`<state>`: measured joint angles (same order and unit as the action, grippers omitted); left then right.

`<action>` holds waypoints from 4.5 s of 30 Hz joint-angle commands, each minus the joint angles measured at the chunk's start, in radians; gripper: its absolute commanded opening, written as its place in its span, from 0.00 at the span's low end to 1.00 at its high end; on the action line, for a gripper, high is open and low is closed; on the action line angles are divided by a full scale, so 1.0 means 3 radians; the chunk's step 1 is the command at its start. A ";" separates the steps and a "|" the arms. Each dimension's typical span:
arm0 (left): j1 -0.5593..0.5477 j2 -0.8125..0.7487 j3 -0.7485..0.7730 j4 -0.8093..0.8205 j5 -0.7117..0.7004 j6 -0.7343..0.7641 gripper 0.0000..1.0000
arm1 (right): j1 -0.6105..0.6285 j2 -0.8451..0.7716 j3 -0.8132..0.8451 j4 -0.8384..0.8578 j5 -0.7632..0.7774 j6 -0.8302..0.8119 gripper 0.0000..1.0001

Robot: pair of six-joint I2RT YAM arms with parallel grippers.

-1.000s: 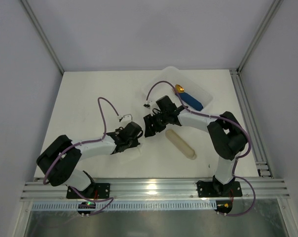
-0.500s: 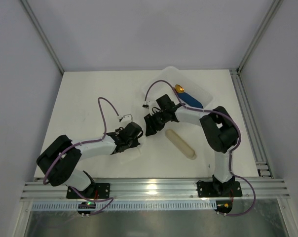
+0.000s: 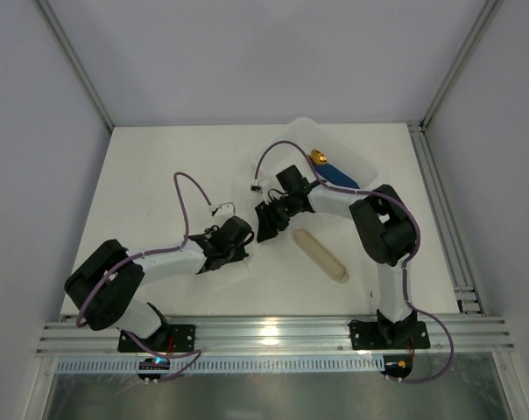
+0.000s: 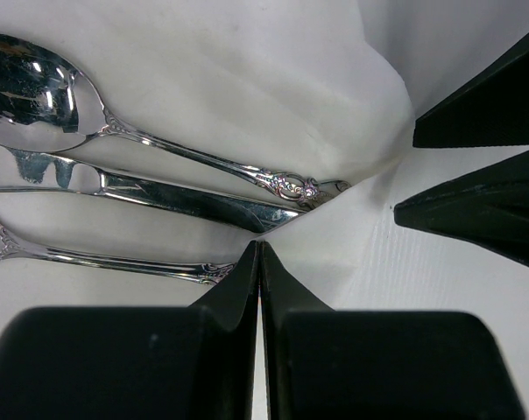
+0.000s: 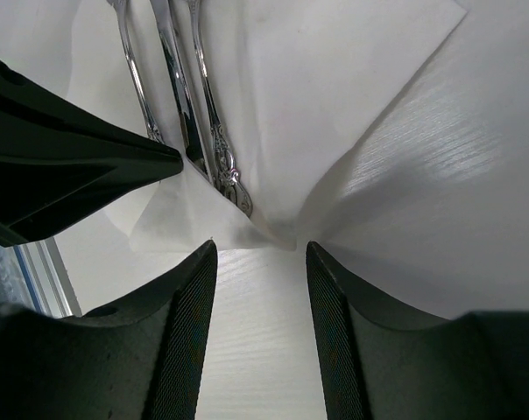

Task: Place the utensils on the paper napkin and roll it up
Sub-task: Roll the napkin at the center of the board.

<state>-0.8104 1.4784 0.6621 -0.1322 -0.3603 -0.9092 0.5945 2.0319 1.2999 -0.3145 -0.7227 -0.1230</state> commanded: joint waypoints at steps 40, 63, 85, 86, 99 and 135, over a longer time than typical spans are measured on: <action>-0.0019 -0.0019 -0.0049 0.0006 -0.0082 0.0004 0.00 | 0.0058 0.0237 0.0187 -0.0117 0.0057 -0.0137 0.33; -0.0019 -0.0040 -0.0054 0.0001 -0.0098 -0.0001 0.00 | 0.0120 0.0176 0.0065 -0.0041 0.0318 0.0011 0.04; -0.0014 -0.0024 -0.0044 -0.0004 -0.0108 -0.0006 0.00 | 0.0171 -0.0018 -0.0166 0.0087 0.0486 0.0114 0.35; -0.0014 -0.0024 -0.0044 -0.0009 -0.0108 -0.0006 0.00 | 0.0171 -0.0013 -0.0176 0.0082 0.0517 0.0108 0.35; -0.0014 -0.0040 -0.0034 -0.0020 -0.0118 0.0009 0.00 | 0.0191 0.0033 -0.0166 0.0061 0.0681 0.0108 0.14; -0.0019 0.0124 0.0115 0.0052 -0.0006 -0.0001 0.00 | 0.0309 0.0017 -0.0181 0.0128 0.1084 0.0206 0.04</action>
<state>-0.8116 1.5116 0.7120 -0.1654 -0.3458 -0.9066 0.6685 2.0239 1.2781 -0.2359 -0.5266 -0.0299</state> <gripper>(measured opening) 0.002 0.042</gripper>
